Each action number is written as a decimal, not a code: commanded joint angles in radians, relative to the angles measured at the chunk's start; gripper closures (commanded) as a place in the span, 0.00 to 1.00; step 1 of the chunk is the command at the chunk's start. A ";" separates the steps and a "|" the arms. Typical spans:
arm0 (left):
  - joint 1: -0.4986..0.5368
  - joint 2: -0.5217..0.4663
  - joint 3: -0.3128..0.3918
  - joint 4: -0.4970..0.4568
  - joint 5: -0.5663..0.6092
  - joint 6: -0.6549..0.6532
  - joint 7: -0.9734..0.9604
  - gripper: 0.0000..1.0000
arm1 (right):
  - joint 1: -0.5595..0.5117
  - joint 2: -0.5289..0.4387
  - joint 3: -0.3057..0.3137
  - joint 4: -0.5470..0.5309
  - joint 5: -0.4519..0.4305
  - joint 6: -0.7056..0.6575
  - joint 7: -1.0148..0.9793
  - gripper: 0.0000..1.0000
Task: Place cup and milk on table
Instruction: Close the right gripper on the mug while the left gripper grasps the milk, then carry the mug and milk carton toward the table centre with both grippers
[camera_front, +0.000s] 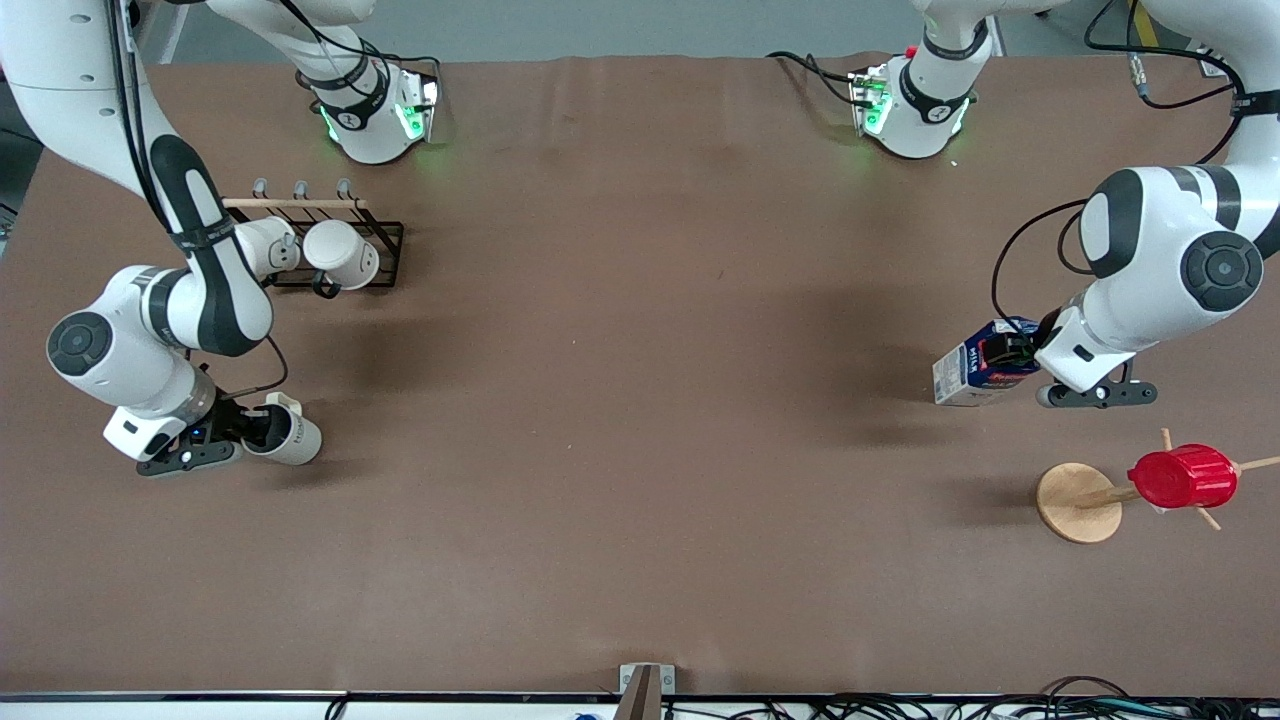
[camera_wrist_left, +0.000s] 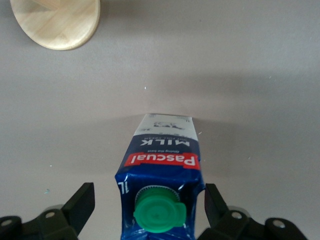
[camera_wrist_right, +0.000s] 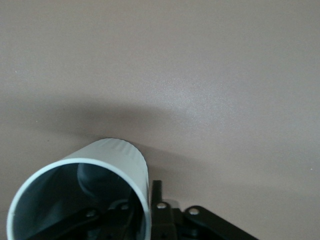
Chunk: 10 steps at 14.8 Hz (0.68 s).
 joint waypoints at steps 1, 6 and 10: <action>0.011 -0.035 -0.006 -0.046 -0.016 0.015 0.036 0.03 | 0.009 -0.010 0.004 0.021 0.003 -0.051 0.008 1.00; 0.010 -0.033 -0.006 -0.045 -0.033 0.015 0.036 0.13 | 0.071 -0.052 0.062 0.223 0.003 -0.437 0.174 1.00; 0.005 -0.025 -0.006 -0.036 -0.075 0.017 0.037 0.45 | 0.166 -0.055 0.197 0.287 -0.011 -0.484 0.496 1.00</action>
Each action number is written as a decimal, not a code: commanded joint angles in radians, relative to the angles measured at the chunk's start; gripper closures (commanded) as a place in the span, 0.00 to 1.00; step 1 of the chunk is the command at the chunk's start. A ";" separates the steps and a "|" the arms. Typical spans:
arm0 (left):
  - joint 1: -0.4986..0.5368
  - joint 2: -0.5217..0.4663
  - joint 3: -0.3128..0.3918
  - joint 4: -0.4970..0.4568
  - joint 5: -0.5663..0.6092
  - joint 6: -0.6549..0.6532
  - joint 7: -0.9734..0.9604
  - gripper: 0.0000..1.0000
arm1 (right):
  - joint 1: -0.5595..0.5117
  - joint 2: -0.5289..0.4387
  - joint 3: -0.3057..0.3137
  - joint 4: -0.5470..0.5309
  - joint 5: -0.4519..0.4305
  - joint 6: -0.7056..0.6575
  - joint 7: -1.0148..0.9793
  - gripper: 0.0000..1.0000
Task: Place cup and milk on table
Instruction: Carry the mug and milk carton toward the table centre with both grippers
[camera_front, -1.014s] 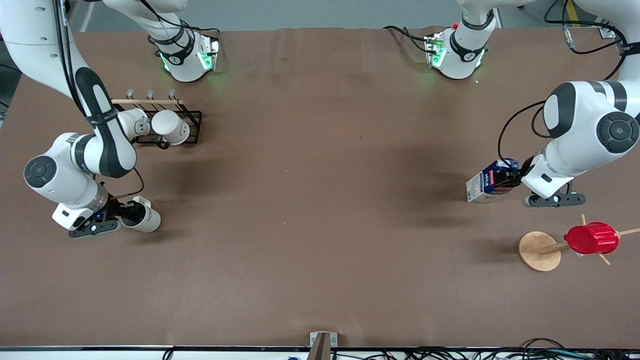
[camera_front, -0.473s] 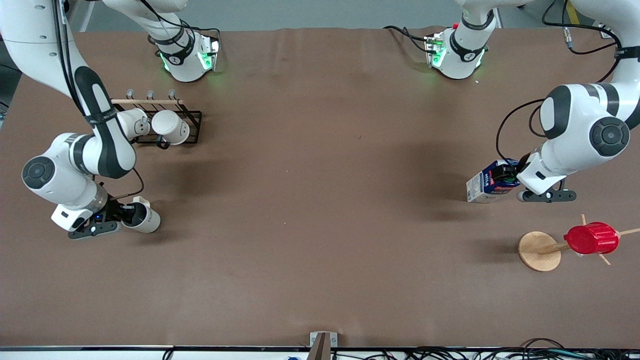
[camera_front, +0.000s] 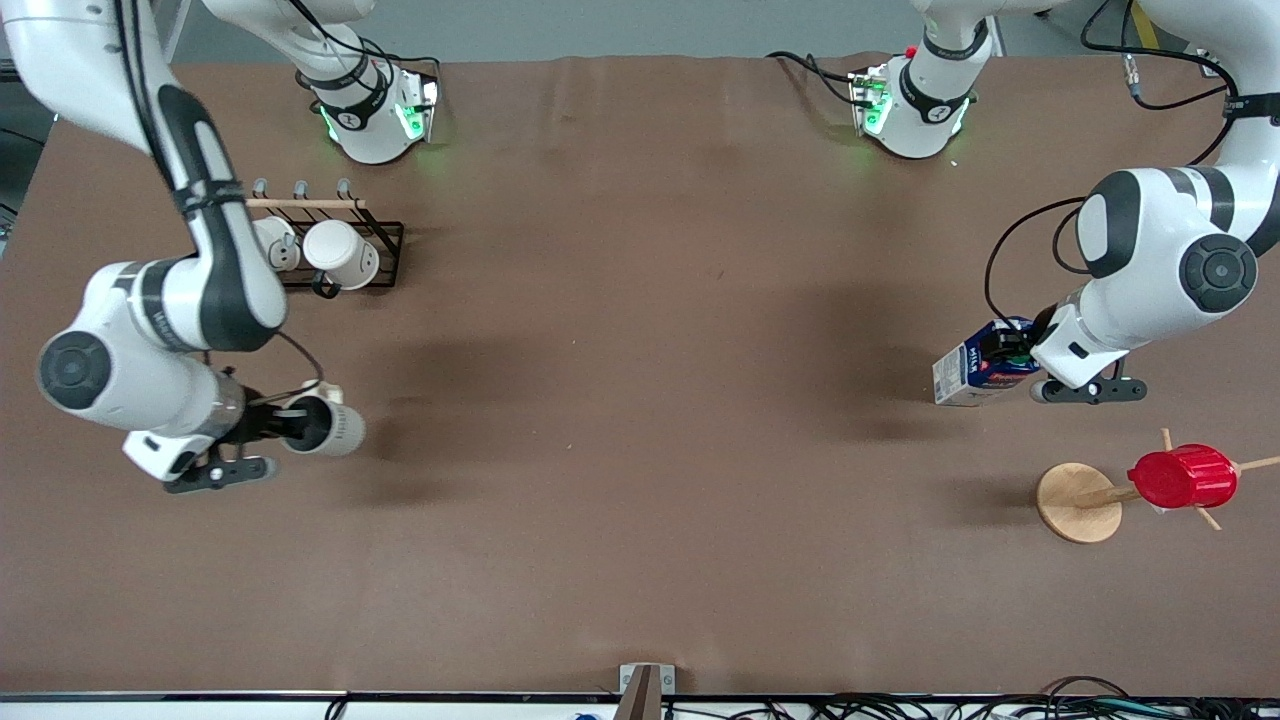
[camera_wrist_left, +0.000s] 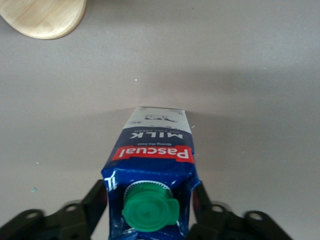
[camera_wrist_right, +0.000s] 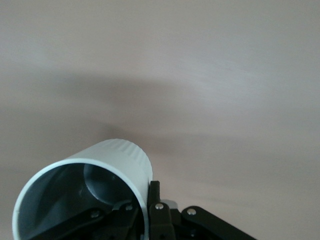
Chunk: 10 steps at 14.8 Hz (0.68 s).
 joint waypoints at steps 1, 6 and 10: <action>0.002 -0.024 -0.003 -0.020 -0.026 0.011 0.021 0.48 | 0.104 0.002 0.054 0.021 -0.010 -0.003 0.243 1.00; 0.005 -0.025 -0.003 -0.016 -0.026 0.010 0.032 0.67 | 0.346 0.086 0.054 0.111 -0.013 0.002 0.624 1.00; -0.001 -0.016 -0.001 0.042 -0.023 0.002 0.034 0.84 | 0.454 0.187 0.054 0.191 -0.045 0.030 0.807 1.00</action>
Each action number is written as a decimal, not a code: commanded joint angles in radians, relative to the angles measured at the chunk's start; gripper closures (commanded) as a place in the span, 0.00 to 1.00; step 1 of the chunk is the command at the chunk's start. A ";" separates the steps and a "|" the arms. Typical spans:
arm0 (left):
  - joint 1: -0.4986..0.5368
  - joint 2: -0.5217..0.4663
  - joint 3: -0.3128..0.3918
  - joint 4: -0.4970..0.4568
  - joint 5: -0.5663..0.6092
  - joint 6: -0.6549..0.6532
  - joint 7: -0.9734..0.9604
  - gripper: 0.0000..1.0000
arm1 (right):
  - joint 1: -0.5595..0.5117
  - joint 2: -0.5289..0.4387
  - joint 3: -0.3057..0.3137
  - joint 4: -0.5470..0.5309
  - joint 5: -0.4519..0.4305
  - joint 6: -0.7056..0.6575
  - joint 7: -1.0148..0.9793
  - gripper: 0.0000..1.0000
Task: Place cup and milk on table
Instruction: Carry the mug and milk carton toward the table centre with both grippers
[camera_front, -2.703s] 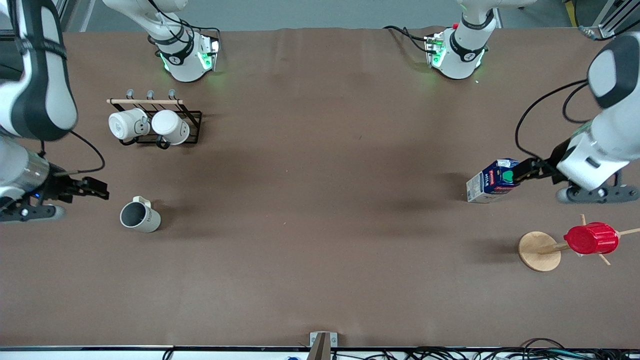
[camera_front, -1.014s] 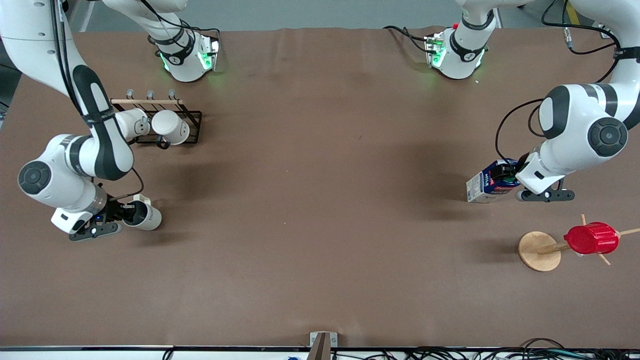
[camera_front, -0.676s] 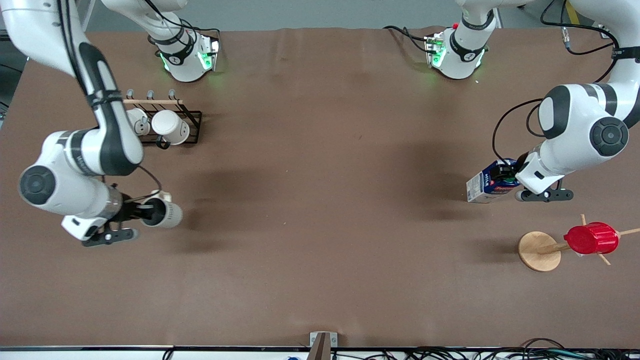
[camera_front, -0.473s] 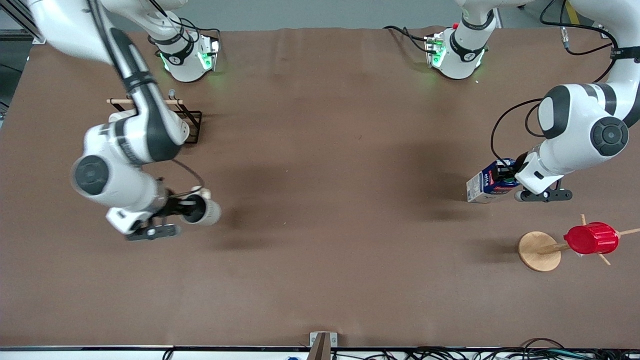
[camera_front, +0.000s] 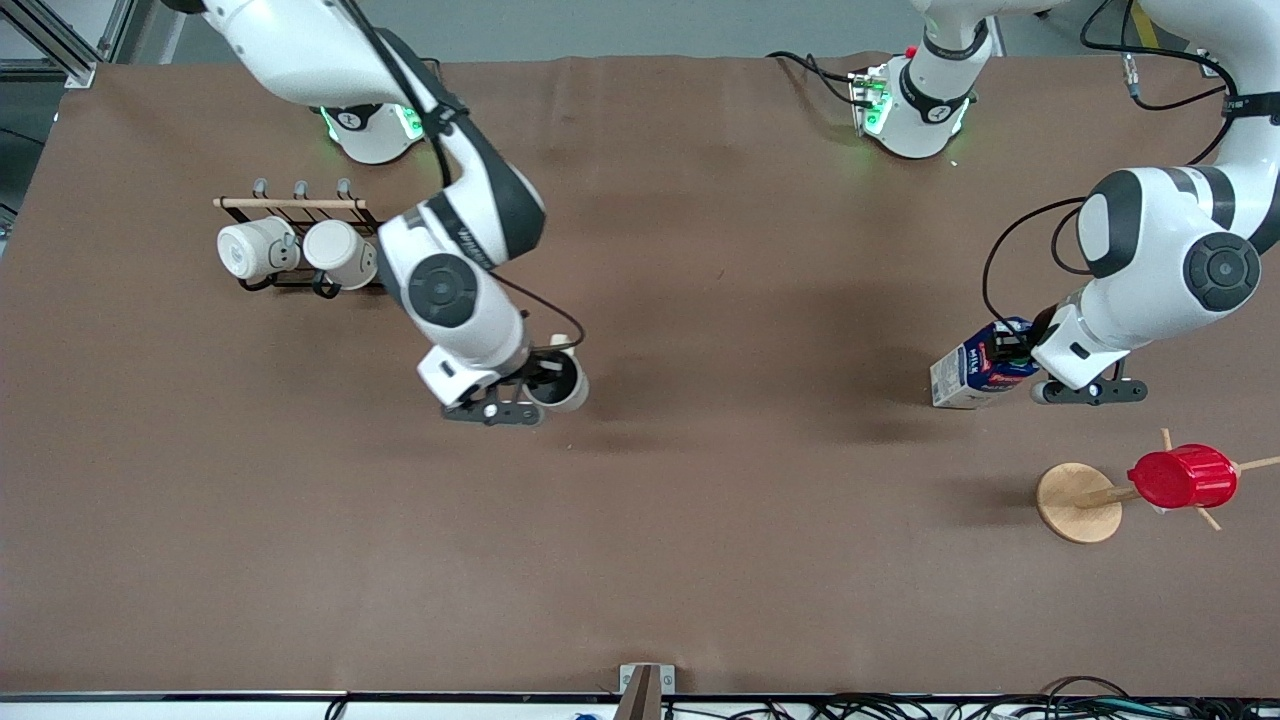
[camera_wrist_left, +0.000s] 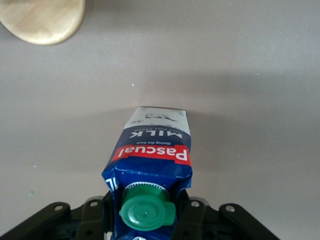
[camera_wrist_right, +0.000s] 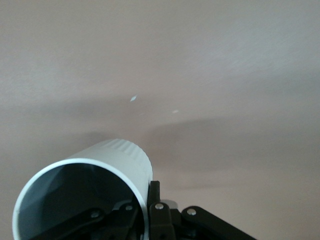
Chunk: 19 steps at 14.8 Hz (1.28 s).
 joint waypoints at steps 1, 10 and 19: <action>-0.002 -0.007 -0.002 0.052 -0.017 -0.007 0.032 0.87 | 0.061 0.091 -0.007 0.095 -0.049 0.017 0.132 1.00; -0.068 0.134 -0.052 0.339 -0.020 -0.090 -0.002 0.91 | 0.153 0.154 -0.006 0.100 -0.132 0.129 0.206 0.99; -0.275 0.258 -0.052 0.494 -0.018 -0.090 -0.250 0.91 | 0.156 0.178 -0.004 0.090 -0.151 0.159 0.249 0.41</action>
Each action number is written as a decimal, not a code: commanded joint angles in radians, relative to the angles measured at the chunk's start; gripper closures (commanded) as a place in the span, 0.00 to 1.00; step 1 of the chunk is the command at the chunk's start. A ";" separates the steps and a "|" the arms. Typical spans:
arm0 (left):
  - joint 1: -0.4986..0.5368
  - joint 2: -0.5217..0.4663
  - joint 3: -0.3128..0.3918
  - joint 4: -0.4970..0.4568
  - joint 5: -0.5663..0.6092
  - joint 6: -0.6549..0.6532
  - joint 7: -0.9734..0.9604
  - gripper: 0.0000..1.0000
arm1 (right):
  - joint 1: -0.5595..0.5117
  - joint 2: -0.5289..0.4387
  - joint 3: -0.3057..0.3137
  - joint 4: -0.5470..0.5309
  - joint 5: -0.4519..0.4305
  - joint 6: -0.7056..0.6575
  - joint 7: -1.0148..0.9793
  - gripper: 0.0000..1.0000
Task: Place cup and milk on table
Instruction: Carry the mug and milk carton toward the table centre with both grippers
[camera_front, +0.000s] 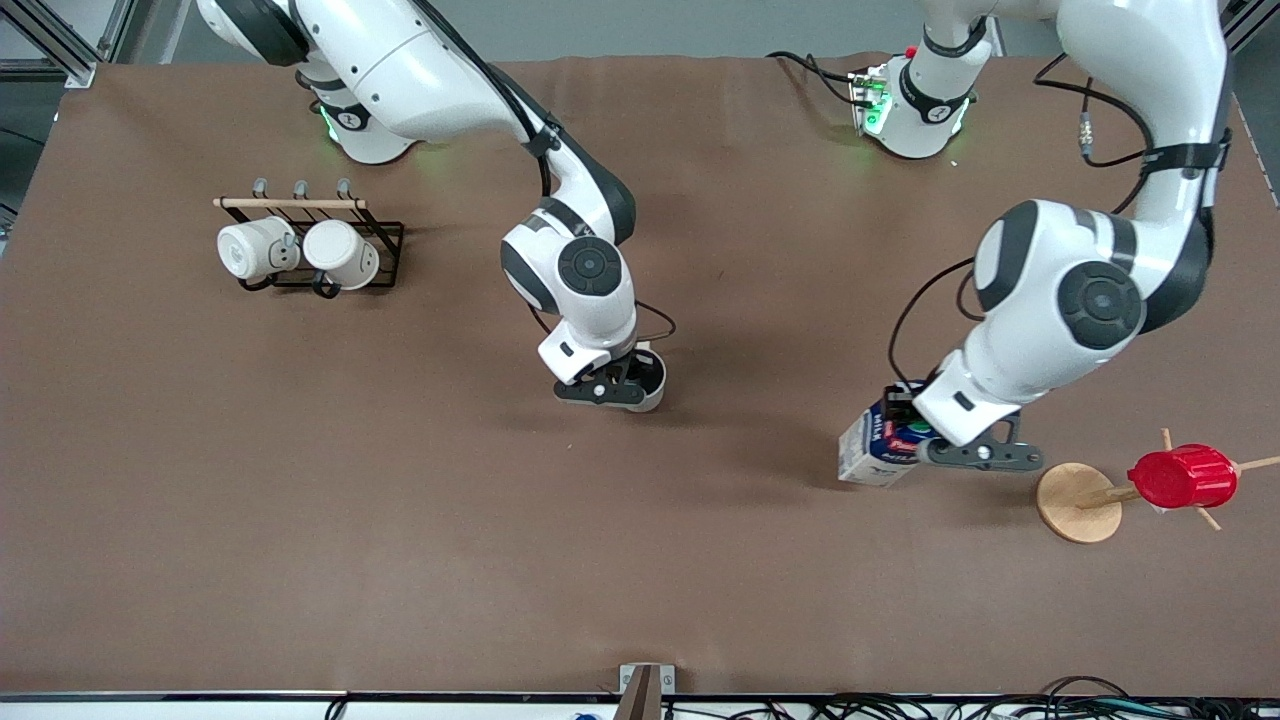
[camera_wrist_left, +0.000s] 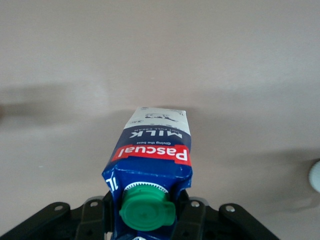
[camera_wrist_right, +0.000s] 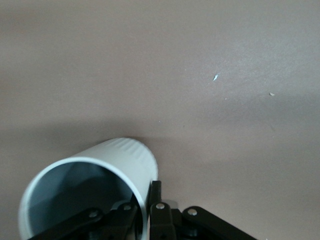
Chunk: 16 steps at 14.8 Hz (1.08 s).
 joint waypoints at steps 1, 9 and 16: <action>-0.051 0.034 0.007 0.058 -0.014 -0.030 -0.077 0.91 | 0.007 0.003 -0.002 0.005 -0.025 0.004 0.051 0.07; -0.260 0.107 0.007 0.122 -0.015 -0.049 -0.334 0.93 | -0.105 -0.202 -0.004 0.007 -0.018 -0.193 0.049 0.00; -0.331 0.112 0.005 0.122 -0.023 -0.093 -0.401 0.93 | -0.430 -0.459 -0.002 0.004 -0.020 -0.442 -0.205 0.00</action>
